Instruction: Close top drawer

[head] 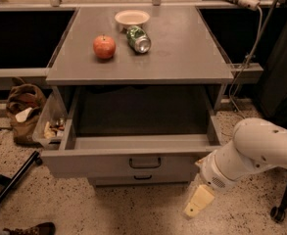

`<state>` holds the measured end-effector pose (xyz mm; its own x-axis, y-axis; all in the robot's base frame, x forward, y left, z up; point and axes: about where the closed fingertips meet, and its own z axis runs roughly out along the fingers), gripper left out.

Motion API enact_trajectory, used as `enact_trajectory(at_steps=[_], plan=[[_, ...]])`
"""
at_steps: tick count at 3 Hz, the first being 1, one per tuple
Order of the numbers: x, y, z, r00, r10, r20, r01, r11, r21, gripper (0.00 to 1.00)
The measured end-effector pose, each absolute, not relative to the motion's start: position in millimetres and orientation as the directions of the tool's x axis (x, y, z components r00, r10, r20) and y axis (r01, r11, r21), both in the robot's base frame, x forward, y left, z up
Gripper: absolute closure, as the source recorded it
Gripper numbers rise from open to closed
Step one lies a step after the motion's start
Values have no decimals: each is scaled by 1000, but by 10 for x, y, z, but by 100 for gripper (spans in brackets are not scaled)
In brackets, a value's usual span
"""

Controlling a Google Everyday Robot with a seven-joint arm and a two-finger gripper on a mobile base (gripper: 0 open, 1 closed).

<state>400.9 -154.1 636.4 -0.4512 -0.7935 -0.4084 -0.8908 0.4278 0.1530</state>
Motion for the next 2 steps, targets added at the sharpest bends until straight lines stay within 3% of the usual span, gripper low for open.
enact_trajectory(at_steps=[1, 2], plan=[[4551, -1549, 6116, -461, -796, -392, -885, 442, 144, 0], [4551, -1549, 6116, -461, -796, -392, -885, 442, 144, 0]])
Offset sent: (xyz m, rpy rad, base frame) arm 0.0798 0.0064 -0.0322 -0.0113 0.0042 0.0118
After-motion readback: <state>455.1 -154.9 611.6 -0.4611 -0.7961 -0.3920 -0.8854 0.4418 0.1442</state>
